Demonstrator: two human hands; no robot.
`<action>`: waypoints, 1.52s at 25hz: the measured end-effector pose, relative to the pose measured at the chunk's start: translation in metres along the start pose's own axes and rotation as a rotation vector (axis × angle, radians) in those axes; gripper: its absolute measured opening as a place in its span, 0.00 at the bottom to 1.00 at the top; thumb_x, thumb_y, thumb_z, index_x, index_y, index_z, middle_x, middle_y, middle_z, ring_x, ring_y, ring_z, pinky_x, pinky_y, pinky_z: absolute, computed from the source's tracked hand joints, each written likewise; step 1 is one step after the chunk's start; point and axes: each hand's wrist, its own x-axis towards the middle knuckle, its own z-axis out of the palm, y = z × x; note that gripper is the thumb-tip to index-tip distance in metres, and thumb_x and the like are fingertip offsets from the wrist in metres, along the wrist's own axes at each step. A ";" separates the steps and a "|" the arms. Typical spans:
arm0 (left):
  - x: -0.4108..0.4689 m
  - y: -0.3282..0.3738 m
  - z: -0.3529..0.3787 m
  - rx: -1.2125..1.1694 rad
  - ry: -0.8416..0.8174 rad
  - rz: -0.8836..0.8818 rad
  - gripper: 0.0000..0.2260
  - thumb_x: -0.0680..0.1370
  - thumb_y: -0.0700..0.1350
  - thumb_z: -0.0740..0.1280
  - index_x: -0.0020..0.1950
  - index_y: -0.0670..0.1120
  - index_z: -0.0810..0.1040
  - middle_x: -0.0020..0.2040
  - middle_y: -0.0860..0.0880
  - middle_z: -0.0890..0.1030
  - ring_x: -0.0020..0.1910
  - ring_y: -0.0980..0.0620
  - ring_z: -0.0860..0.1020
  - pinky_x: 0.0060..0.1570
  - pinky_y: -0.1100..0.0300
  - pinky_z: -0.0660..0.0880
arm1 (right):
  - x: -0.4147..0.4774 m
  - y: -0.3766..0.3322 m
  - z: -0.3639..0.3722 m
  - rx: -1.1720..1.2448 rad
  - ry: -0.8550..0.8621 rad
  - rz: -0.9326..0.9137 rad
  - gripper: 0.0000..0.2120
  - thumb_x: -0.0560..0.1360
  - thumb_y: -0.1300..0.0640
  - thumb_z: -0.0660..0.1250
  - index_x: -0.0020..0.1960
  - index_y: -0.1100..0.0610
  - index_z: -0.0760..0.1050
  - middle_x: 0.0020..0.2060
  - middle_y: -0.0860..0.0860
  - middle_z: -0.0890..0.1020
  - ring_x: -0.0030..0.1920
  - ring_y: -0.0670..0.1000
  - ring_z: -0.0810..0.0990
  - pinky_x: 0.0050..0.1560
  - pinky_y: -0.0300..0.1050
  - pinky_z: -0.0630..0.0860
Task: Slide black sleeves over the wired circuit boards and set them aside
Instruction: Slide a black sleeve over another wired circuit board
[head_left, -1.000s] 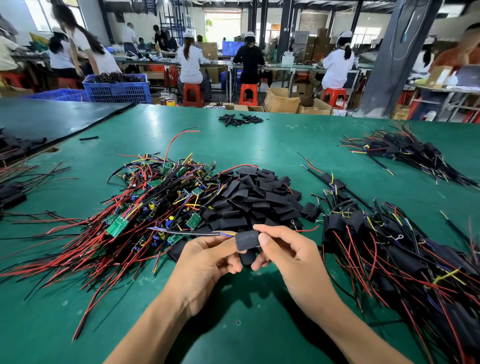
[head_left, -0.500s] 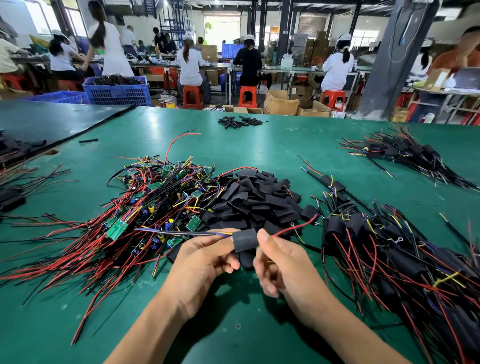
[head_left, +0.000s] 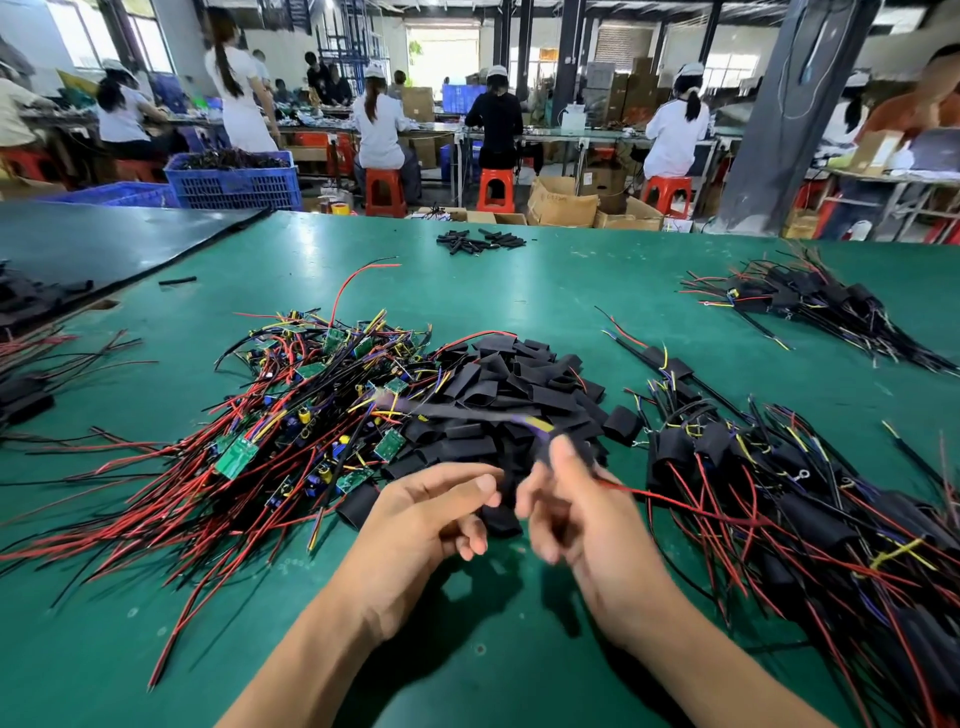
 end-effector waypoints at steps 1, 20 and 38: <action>0.000 0.000 -0.001 0.012 0.042 0.004 0.08 0.71 0.41 0.76 0.50 0.41 0.85 0.39 0.44 0.81 0.27 0.50 0.73 0.29 0.61 0.69 | 0.004 -0.003 -0.003 0.061 0.131 -0.039 0.21 0.74 0.36 0.66 0.32 0.51 0.77 0.32 0.54 0.79 0.21 0.48 0.67 0.24 0.37 0.62; 0.015 0.003 -0.034 1.077 0.579 0.312 0.15 0.77 0.35 0.66 0.63 0.44 0.80 0.62 0.47 0.78 0.57 0.46 0.77 0.59 0.59 0.69 | 0.017 0.003 -0.027 0.053 0.357 0.057 0.15 0.81 0.52 0.64 0.39 0.58 0.76 0.26 0.52 0.75 0.22 0.46 0.66 0.23 0.35 0.62; 0.014 0.000 -0.025 1.235 0.704 0.127 0.16 0.80 0.44 0.65 0.68 0.47 0.75 0.65 0.45 0.73 0.54 0.38 0.78 0.46 0.52 0.70 | 0.013 0.014 -0.030 -0.431 0.220 -0.116 0.14 0.81 0.52 0.66 0.37 0.53 0.78 0.28 0.51 0.79 0.27 0.49 0.69 0.29 0.35 0.68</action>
